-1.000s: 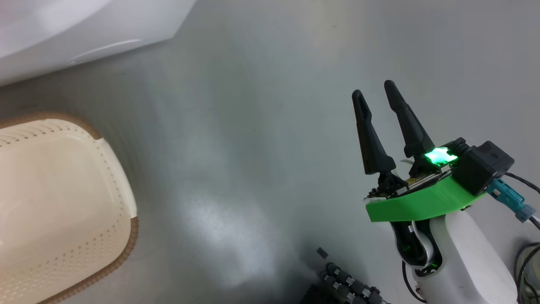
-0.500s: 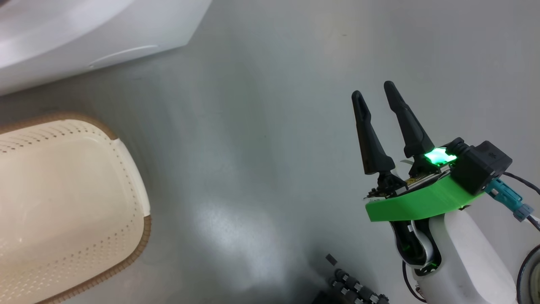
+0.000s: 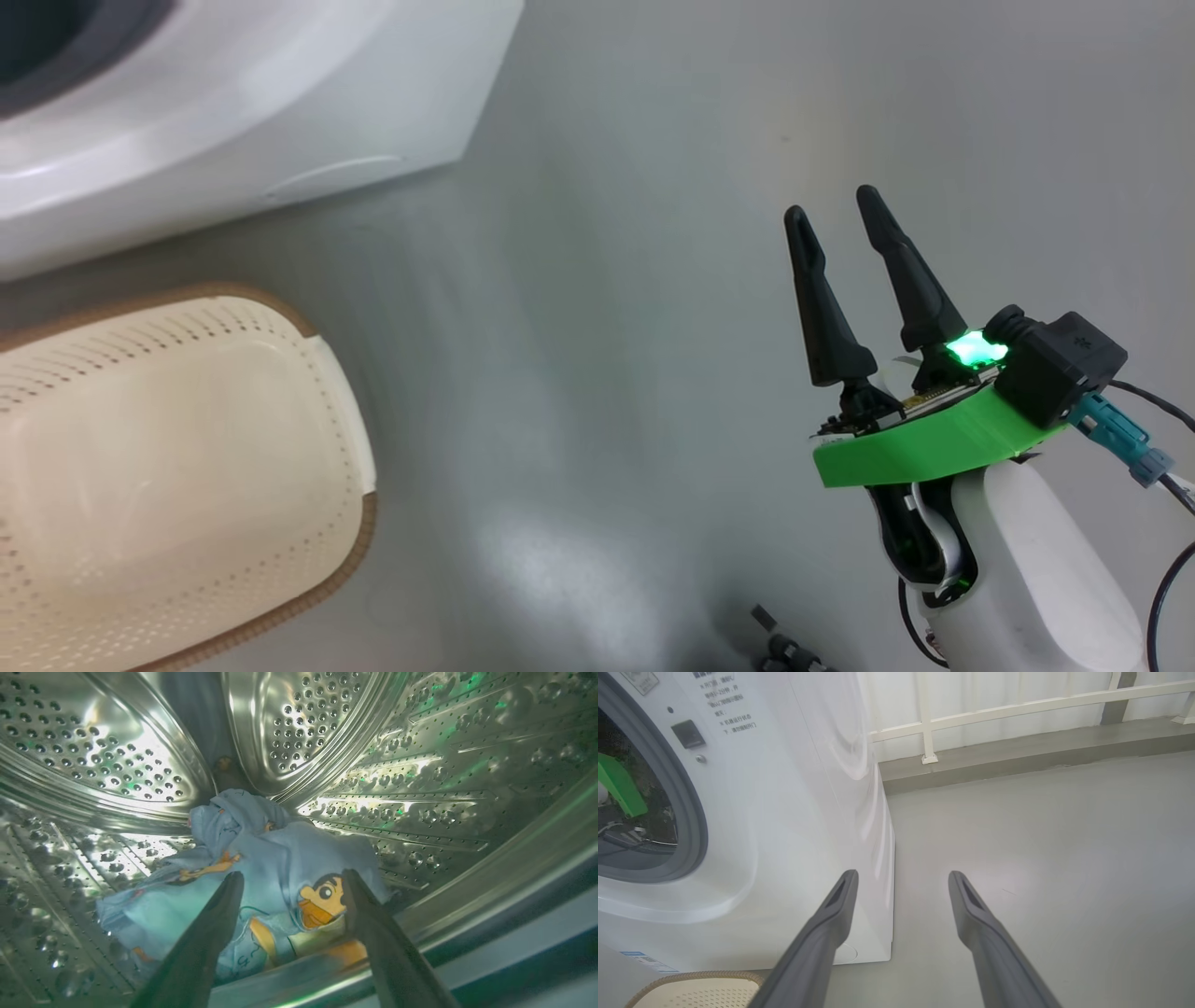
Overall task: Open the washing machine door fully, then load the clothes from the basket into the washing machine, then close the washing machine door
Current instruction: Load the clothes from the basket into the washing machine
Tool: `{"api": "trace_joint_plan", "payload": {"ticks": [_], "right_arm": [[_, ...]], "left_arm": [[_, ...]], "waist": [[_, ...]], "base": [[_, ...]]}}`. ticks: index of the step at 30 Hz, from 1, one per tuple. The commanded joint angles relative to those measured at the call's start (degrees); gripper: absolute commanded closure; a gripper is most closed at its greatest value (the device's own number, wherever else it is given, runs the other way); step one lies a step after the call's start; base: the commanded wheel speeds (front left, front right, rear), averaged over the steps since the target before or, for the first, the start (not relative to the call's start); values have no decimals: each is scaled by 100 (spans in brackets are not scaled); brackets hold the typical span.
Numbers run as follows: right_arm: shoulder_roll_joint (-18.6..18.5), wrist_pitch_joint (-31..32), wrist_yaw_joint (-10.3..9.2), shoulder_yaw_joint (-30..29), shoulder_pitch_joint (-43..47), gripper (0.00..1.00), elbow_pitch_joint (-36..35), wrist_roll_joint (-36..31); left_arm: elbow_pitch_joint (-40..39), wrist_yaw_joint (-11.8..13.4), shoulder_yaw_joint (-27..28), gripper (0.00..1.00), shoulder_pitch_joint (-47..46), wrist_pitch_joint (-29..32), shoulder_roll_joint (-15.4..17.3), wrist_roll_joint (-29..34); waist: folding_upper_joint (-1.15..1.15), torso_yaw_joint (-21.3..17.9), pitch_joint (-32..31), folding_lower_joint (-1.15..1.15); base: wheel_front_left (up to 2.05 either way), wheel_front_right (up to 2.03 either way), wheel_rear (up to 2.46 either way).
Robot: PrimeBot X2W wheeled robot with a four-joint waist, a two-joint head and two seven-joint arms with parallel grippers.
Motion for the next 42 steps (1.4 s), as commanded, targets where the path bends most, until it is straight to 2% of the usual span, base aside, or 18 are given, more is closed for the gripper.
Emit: {"api": "trace_joint_plan", "payload": {"ticks": [1, 12, 19, 26, 33, 34, 42], "right_arm": [[-42, -46, 31, 51, 93, 0, -83, -66], [-42, -46, 31, 1, 74, 0, 197, -281], [-54, -46, 31, -39, 169, 0, 345, -345], [-229, -46, 31, -26, 239, 0, 456, -242], [-415, -46, 31, -10, 290, 0, 526, -131], [-457, -46, 31, -2, 278, 0, 534, -107], [-542, -46, 31, -58, 375, 0, 554, -76]], "left_arm": [[-61, 4, 82, 0, 143, -107, 122, -115], [-97, 4, -62, 0, 1143, -682, -224, -636], [-254, 4, -197, 0, 1680, -1062, -306, -770], [-540, 10, -178, 0, 2414, -1262, -328, -825], [-1603, 185, 286, 0, 3360, -1280, -338, -620], [-1981, 267, 496, 0, 3680, -1280, -325, -537], [-3426, 587, 1327, 0, 5052, -1281, -392, -87]], "waist": [[0, 173, -250, 0], [0, 634, -975, 0], [0, 887, -1392, 0], [0, 1135, -1899, 0], [0, 1386, -2225, 0], [0, 1449, -2272, 0], [0, 1674, -2453, 0]], "base": [[0, 0, 0], [0, 0, 0], [0, 0, 0], [0, 0, 0], [0, 0, 0], [0, 0, 0], [0, 0, 0]]}}
